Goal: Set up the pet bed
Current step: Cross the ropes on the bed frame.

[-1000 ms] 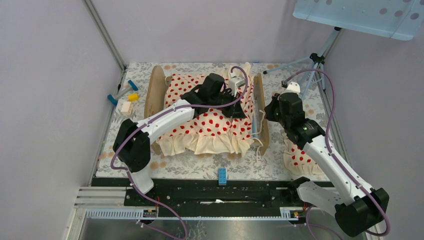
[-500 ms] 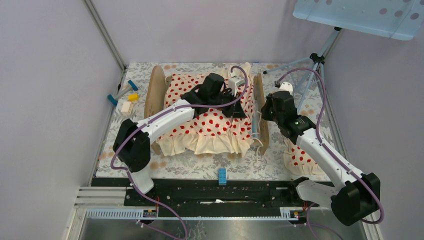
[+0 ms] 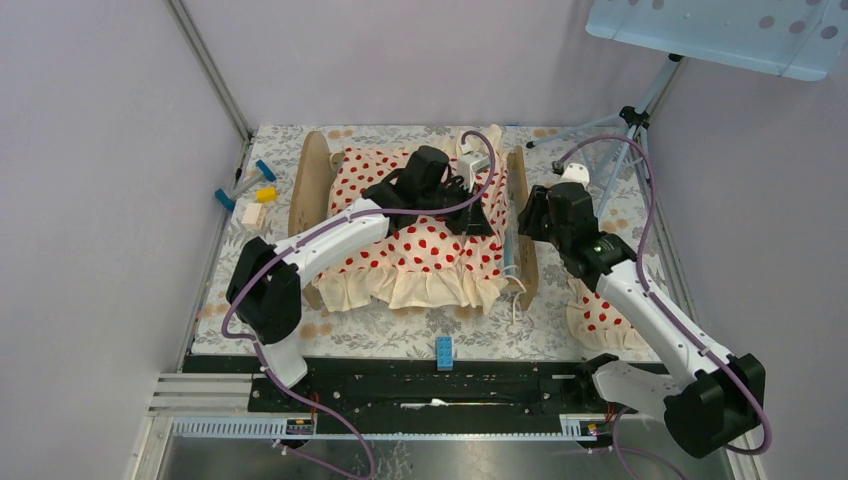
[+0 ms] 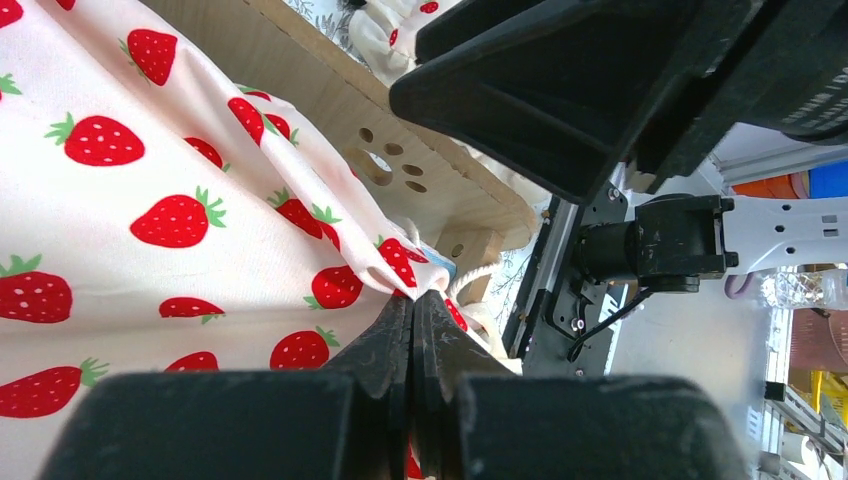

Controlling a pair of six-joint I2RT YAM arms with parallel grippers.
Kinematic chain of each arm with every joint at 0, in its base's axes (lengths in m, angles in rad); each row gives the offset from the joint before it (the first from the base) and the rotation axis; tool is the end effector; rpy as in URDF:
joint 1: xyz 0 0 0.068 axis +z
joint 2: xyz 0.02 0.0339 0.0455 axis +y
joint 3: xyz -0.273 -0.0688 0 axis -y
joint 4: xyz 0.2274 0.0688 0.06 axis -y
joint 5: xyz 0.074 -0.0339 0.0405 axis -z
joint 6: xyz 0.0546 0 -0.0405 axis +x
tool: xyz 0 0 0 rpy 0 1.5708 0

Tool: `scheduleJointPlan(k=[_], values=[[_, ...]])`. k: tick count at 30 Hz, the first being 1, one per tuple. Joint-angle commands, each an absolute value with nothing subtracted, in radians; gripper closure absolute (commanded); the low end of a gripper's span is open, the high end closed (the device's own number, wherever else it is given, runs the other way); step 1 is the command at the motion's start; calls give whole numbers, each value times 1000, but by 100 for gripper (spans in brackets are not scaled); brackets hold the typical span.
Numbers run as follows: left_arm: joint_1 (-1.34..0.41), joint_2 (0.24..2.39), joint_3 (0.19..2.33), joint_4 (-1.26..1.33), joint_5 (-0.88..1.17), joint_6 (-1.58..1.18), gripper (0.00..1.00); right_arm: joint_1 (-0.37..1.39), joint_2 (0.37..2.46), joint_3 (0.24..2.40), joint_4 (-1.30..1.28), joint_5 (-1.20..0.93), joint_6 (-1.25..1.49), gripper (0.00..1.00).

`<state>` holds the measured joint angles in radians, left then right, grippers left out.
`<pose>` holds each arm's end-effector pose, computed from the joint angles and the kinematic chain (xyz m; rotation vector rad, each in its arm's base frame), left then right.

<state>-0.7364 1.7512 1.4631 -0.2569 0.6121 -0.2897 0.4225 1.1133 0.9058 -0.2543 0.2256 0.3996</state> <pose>0.2794 -0.2956 0.3135 0.8805 2.0858 -1.2298 0.2314 0.0906 0.3136 0.1190 2.0287 0.2911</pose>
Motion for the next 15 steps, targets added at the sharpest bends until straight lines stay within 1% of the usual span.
scheduleJointPlan(k=[1, 12, 14, 15], values=[[-736, 1765, 1469, -181, 672, -315, 100, 417, 1036, 950, -258, 259, 386, 52], [-764, 1826, 1534, -148, 659, -363, 100, 417, 861, 879, -396, 264, 445, 45], [-765, 1834, 1543, -149, 636, -377, 88, 417, 826, 847, -425, 263, 467, 42], [-765, 1833, 1540, -152, 618, -380, 79, 418, 813, 831, -440, 264, 480, 41]])
